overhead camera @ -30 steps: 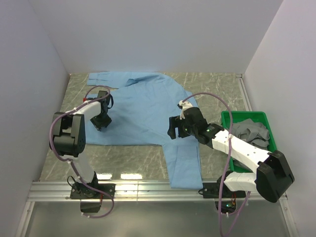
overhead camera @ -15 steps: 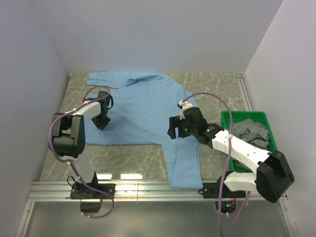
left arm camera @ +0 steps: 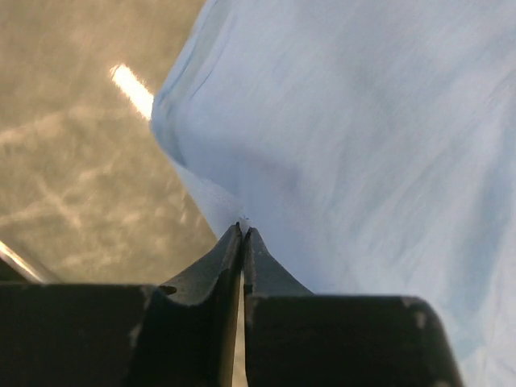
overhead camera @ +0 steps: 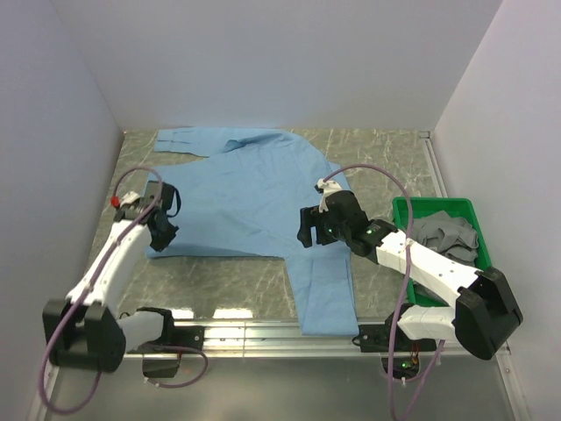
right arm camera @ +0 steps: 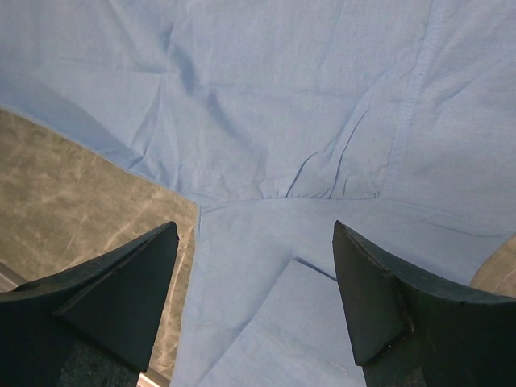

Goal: Fold and stack the long sleeve shirts
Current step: Flatten the shirt out

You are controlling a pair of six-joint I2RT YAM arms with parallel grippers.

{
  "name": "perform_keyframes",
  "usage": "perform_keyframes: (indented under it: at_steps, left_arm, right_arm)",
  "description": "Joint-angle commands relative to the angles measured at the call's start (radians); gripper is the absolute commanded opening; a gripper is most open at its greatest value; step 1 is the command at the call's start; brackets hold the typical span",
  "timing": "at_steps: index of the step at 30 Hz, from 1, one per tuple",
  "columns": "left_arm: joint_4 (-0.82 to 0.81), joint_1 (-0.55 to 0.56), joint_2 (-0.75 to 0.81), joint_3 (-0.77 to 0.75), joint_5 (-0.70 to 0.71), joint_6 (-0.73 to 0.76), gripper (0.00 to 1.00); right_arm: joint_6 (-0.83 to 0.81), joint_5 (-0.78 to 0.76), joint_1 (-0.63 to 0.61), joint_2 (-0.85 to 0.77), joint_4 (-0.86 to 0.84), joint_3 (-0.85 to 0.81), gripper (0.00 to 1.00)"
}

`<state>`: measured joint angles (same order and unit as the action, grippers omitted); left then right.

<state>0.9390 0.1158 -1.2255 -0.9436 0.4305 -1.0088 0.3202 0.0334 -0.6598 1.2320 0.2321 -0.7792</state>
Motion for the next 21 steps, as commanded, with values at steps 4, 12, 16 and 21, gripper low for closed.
perform_keyframes:
  at_steps: [4, 12, 16, 21]
  left_arm:
    - [0.149, 0.002, 0.318, 0.129, -0.105, -0.207, 0.18]
    - [0.254, 0.002, 0.638, 0.167, -0.171, -0.323, 0.49]
    - [0.171, 0.002, 0.667, 0.135, -0.182, -0.237, 0.68]
    - [0.017, 0.002, 0.439, 0.112, -0.246, -0.088, 0.85]
  right_arm:
    - [-0.009, 0.0, -0.009, -0.028, -0.014, -0.017, 0.84]
    - [-0.009, 0.02, -0.011, -0.029, -0.017, -0.017, 0.84]
    - [-0.007, 0.026, -0.012, -0.014, -0.01, -0.031, 0.84]
    - [0.006, -0.009, -0.011, 0.009, 0.036, -0.075, 0.84]
